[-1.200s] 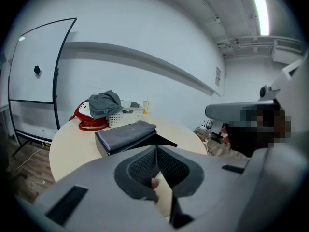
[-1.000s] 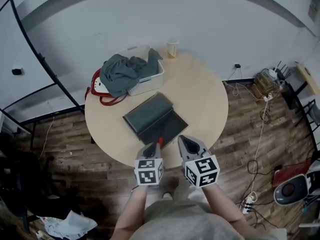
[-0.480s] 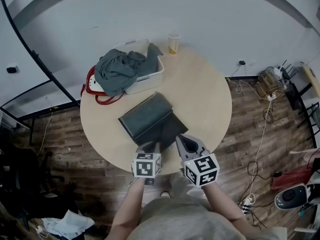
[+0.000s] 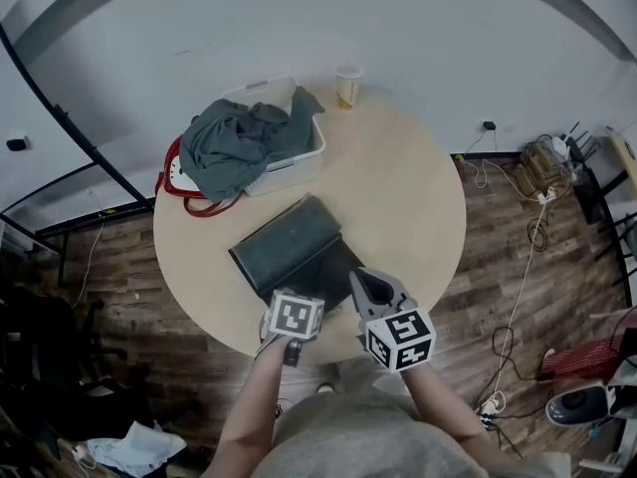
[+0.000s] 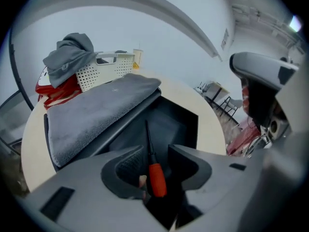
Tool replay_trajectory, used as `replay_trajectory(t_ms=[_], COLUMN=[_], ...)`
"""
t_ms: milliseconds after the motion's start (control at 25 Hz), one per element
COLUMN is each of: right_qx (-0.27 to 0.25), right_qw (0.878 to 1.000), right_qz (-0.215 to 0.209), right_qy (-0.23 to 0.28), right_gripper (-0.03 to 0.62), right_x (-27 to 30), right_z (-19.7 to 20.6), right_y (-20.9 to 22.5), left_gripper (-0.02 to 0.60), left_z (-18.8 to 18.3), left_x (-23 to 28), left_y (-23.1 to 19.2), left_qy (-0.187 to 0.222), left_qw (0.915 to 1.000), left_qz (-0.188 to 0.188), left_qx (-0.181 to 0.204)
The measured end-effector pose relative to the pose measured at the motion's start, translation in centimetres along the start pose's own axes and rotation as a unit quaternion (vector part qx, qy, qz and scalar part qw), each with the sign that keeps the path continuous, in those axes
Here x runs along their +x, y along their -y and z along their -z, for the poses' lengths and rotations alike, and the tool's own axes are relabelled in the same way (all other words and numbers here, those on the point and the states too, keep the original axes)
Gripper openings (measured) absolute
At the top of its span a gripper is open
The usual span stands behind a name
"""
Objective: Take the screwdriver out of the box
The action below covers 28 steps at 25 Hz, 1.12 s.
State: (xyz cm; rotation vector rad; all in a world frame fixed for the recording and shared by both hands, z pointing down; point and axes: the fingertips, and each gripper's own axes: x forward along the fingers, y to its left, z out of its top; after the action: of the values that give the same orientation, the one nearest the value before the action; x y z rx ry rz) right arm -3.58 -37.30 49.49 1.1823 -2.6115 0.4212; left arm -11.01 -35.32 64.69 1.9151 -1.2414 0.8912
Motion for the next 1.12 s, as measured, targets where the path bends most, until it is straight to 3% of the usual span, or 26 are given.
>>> replay_trajectory(t_ms=[120,240,520,800,1120], right_qx=[0.0,0.001,0.005,0.015,0.016], right_qw=[1.0,1.0,1.0,1.0,1.0], right_qz=[-0.003,-0.007,-0.007,0.006,0.008], right_qy=[-0.004,-0.003,-0.001,-0.002,0.003], right_gripper=[0.002,0.002,0.002,0.002,0.002], right_x=[0.5,0.9,1.5,1.9,1.8], right_z=[-0.1,-0.4,-1.3,-1.5,-1.9], right_y=[0.5,0.8,2.1,3.6,3.7], left_gripper=[0.145,0.144,0.135,0.071,0.066], left_z=[-0.1,0.7,2.5,2.3,1.8], left_x=[0.8,2.0,4.1,4.2,3.2], left_y=[-0.4,0.4,0.0,-0.7,0.1], left_qy=[-0.031,-0.073,-0.168,-0.169,-0.151], left_qw=[0.9994,0.997,0.9844,0.9847,0.9874], left_qz=[-0.011,0.004,-0.013,-0.025,-0.006], left_qx=[0.015,0.025,0.05,0.032,0.045])
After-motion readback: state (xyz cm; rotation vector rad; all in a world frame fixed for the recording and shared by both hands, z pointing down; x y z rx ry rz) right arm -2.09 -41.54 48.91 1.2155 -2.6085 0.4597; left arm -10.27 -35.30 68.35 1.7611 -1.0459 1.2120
